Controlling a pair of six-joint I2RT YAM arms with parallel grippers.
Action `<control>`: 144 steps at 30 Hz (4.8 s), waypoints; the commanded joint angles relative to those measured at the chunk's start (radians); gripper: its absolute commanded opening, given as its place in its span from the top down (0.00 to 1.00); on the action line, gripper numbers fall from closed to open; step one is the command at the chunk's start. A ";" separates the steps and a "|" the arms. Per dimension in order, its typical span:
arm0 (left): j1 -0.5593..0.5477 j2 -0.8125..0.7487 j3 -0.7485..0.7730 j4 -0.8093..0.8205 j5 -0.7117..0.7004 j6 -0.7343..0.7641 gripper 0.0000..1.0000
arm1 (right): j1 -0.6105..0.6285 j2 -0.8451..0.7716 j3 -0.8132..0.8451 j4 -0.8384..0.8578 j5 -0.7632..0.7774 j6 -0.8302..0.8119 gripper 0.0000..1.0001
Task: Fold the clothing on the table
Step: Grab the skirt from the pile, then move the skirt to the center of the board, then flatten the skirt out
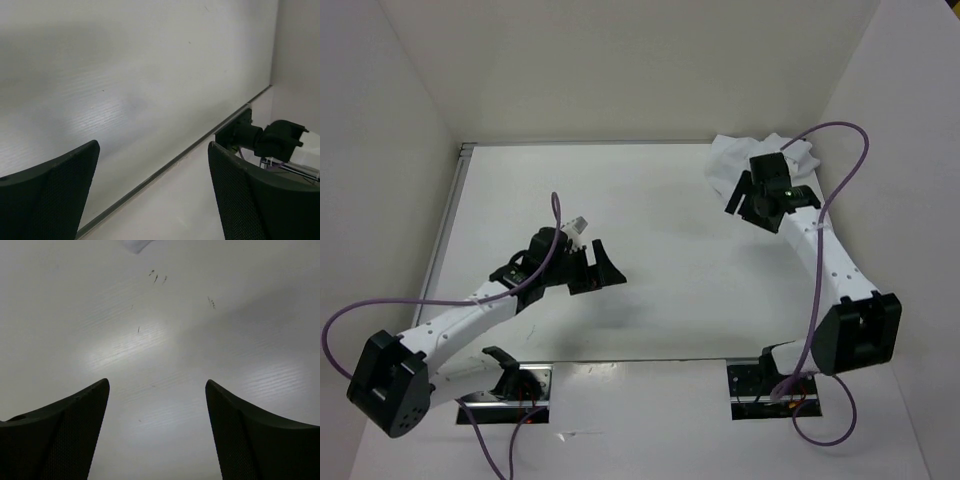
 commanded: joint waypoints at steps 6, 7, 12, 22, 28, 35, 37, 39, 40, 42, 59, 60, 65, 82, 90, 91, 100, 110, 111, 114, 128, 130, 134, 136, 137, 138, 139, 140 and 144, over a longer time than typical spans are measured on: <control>-0.017 0.037 0.146 -0.111 -0.174 0.103 0.13 | -0.310 0.357 0.307 0.126 -0.018 0.090 0.21; -0.017 0.005 0.146 -0.110 -0.174 0.103 0.11 | -0.327 0.418 0.335 0.126 -0.018 0.104 0.21; -0.008 -0.056 0.117 -0.110 -0.164 0.112 0.09 | -0.398 0.567 0.466 0.158 -0.015 0.136 0.22; 0.013 -0.075 0.117 -0.159 -0.153 0.122 0.09 | -0.398 0.712 0.463 0.357 -0.123 0.145 0.23; 0.032 -0.066 0.137 -0.216 -0.144 0.158 0.08 | -0.398 0.784 0.443 0.446 -0.182 0.165 0.31; 0.052 -0.066 0.137 -0.227 -0.122 0.177 0.09 | -0.338 0.853 0.506 0.460 -0.288 0.099 0.68; 0.061 -0.066 0.137 -0.206 -0.104 0.177 0.09 | -0.309 0.803 0.515 0.451 -0.300 0.087 1.00; 0.072 -0.057 0.128 -0.190 -0.090 0.177 0.09 | -0.280 0.729 0.506 0.442 -0.291 0.061 1.00; 0.072 -0.057 0.128 -0.177 -0.090 0.177 0.09 | -0.261 0.679 0.493 0.442 -0.265 0.050 1.00; 0.082 -0.037 0.119 -0.160 -0.067 0.177 0.09 | -0.174 0.504 0.484 0.405 -0.213 0.006 1.00; 0.124 -0.118 0.079 -0.138 -0.104 0.155 0.09 | 0.087 -0.317 -0.045 -0.038 -0.240 0.147 0.38; 0.124 -0.118 0.092 -0.138 -0.104 0.165 0.09 | 0.087 -0.307 -0.036 -0.028 -0.252 0.147 0.39; 0.133 -0.051 0.158 -0.149 -0.093 0.203 0.09 | 0.137 -0.149 -0.065 0.011 -0.314 0.115 0.39; 0.044 0.253 0.190 -0.414 -0.072 0.106 0.25 | 0.530 0.235 -0.048 -0.041 -0.377 0.038 0.42; -0.080 0.126 0.197 -0.520 -0.078 -0.070 0.44 | 0.530 0.290 0.021 -0.104 -0.272 0.016 0.42; -0.091 0.117 0.182 -0.520 -0.088 -0.090 0.47 | 0.530 0.290 0.021 -0.104 -0.262 0.016 0.42; -0.220 0.279 0.232 -0.466 -0.184 -0.159 0.47 | 0.530 0.272 0.012 -0.113 -0.262 0.016 0.42; -0.260 0.456 0.295 -0.483 -0.288 -0.129 1.00 | 0.530 0.201 -0.021 -0.141 -0.231 0.026 0.42; -0.260 0.456 0.318 -0.492 -0.299 -0.116 1.00 | 0.530 0.189 -0.021 -0.141 -0.219 0.026 0.42; -0.290 0.405 0.457 -0.531 -0.279 -0.048 1.00 | 0.530 0.161 -0.021 -0.153 -0.177 0.044 0.42; -0.290 0.491 1.172 -0.572 0.153 0.395 1.00 | 0.080 -0.144 0.004 -0.110 -0.065 0.069 0.42; -0.260 0.413 1.102 -0.500 0.184 0.404 1.00 | 0.070 -0.162 0.004 -0.101 -0.053 0.059 0.42; -0.206 0.289 0.834 -0.423 0.120 0.392 1.00 | 0.056 -0.152 -0.005 -0.101 -0.077 0.059 0.42; -0.183 0.220 0.654 -0.402 0.111 0.370 1.00 | 0.056 -0.135 -0.016 -0.090 -0.099 0.059 0.42; -0.183 0.183 0.598 -0.391 0.111 0.343 1.00 | 0.056 -0.115 -0.016 -0.090 -0.120 0.050 0.42; -0.171 0.171 0.492 -0.408 0.097 0.323 1.00 | 0.056 -0.104 -0.016 -0.080 -0.133 0.050 0.42; -0.171 0.161 0.441 -0.425 0.086 0.303 1.00 | 0.056 -0.094 -0.016 -0.080 -0.146 0.035 0.42; -0.171 0.149 0.394 -0.472 0.070 0.256 1.00 | 0.056 -0.081 -0.016 -0.080 -0.174 0.035 0.42; -0.171 0.138 0.197 -0.529 0.054 0.154 1.00 | 0.076 -0.022 -0.007 -0.126 -0.225 -0.010 0.44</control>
